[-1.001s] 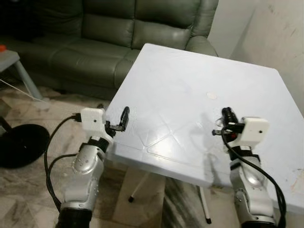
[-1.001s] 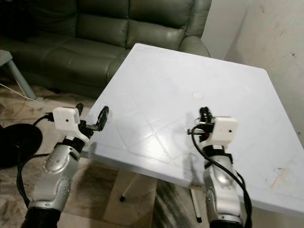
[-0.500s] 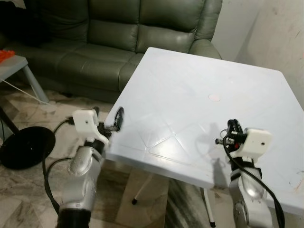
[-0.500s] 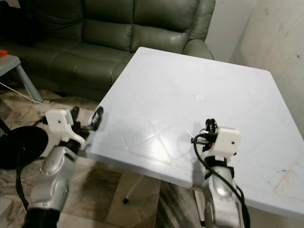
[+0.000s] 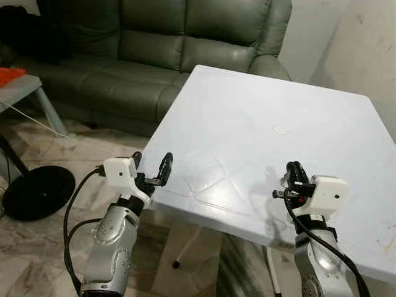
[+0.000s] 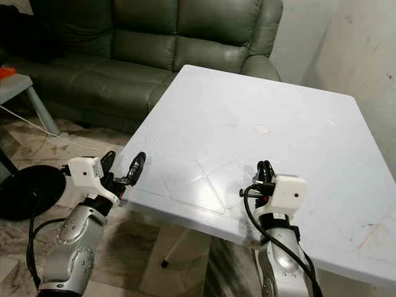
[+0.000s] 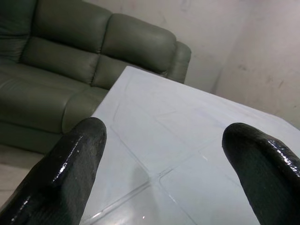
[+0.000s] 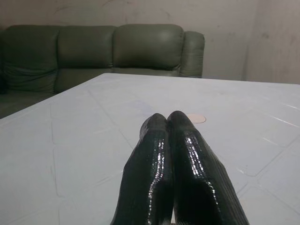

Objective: Hang keys on a hook

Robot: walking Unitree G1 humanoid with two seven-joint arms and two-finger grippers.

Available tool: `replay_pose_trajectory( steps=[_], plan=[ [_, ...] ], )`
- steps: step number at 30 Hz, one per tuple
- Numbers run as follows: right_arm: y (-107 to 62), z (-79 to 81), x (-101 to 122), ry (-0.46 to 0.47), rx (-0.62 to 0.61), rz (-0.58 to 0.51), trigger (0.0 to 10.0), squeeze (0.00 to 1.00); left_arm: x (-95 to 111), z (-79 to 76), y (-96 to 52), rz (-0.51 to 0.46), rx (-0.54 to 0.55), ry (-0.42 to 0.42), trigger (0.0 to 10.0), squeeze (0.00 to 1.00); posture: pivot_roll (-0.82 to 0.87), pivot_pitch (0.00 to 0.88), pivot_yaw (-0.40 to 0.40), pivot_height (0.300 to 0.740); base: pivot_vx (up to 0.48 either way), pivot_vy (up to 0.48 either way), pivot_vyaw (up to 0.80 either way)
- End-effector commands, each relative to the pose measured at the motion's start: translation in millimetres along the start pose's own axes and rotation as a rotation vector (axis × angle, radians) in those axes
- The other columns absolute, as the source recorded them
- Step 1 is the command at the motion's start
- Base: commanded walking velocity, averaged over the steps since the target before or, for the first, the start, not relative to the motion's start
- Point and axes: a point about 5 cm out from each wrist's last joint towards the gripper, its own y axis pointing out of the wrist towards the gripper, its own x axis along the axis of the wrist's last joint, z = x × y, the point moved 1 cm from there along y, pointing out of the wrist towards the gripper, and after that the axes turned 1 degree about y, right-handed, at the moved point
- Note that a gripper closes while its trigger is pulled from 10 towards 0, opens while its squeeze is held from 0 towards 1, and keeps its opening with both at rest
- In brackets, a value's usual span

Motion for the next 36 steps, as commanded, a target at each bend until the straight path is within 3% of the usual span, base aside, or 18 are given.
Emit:
replay_pose_trajectory(
  steps=[1,12,25,36],
  plan=[
    [3.7,2.3,4.7,-0.020,0.006,-0.009,10.0,0.00,4.8,-0.8,6.3,-0.008,-0.019,0.014,10.0,0.00,-0.02,0.013,-0.066,0.740,0.000,0.000,0.00],
    [9.2,11.0,3.2,-0.071,0.053,0.011,10.0,0.00,12.3,8.1,17.5,-0.023,-0.038,0.079,10.0,0.00,-0.02,0.003,-0.066,0.740,0.000,0.000,0.00],
    [12.0,13.9,2.3,-0.063,0.060,0.021,10.0,0.00,9.7,5.7,22.5,-0.027,-0.011,0.037,10.0,0.00,-0.02,0.000,-0.068,0.740,0.000,0.000,0.00],
    [13.3,14.6,1.0,-0.055,0.069,0.038,10.0,0.00,7.9,7.6,25.5,-0.013,0.002,0.045,10.0,0.00,-0.02,0.000,-0.071,0.740,0.000,0.378,-0.79]
  ],
)
